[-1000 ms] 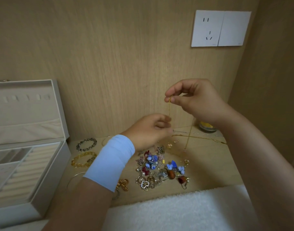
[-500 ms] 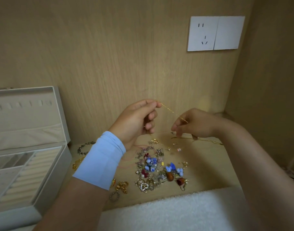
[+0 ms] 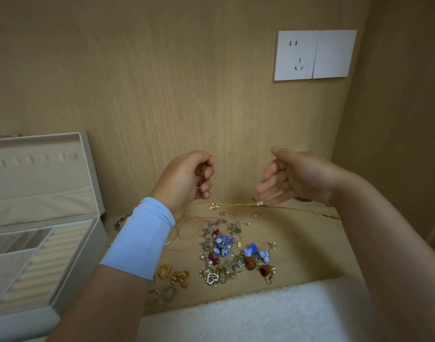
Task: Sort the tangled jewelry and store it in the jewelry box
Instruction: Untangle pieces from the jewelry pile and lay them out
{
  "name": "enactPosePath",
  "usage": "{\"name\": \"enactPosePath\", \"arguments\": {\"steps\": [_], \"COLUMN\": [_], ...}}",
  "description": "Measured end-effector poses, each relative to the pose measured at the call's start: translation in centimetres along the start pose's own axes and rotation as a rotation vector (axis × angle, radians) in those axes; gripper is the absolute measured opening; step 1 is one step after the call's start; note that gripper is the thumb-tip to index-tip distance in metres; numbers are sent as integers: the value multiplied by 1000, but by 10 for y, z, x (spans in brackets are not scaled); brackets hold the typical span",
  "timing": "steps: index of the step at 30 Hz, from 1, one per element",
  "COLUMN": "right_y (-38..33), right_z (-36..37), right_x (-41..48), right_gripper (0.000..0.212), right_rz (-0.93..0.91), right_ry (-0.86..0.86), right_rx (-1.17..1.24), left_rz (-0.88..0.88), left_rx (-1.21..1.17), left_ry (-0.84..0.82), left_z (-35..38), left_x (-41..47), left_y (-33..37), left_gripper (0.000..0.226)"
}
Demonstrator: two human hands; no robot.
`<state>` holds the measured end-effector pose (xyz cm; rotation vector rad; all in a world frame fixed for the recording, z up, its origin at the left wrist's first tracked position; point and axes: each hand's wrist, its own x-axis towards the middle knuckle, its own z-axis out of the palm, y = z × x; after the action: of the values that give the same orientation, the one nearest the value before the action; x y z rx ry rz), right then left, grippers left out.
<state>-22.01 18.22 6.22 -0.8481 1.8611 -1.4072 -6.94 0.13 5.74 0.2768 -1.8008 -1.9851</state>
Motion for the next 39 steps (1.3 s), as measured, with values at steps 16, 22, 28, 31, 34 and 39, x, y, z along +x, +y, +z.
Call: {"name": "enactPosePath", "arguments": {"steps": [16,22,28,31,34,39], "right_y": [-54,-55,-41,-29,-14,5], "right_z": [35,47,38,32,30,24], "right_x": [-28,-23,-6,4,7,3], "right_gripper": [17,20,19,30,56,17], "right_rz": [-454,-544,-493,-377,-294,-193], "right_ry": [42,267,367,169,-152,-253], "right_rx": [32,-115,-185,83,134,-81], "left_rz": [121,134,149,181,181,219], "left_rx": [477,267,161,97,64,-19], "left_ry": [-179,-127,-32,-1,15,55], "left_z": [32,42,46,52,60,68], "left_x": [-6,-12,-3,6,12,18], "left_y": [-20,0,16,33,48,63], "left_gripper": [28,15,10,9,10,8]}}
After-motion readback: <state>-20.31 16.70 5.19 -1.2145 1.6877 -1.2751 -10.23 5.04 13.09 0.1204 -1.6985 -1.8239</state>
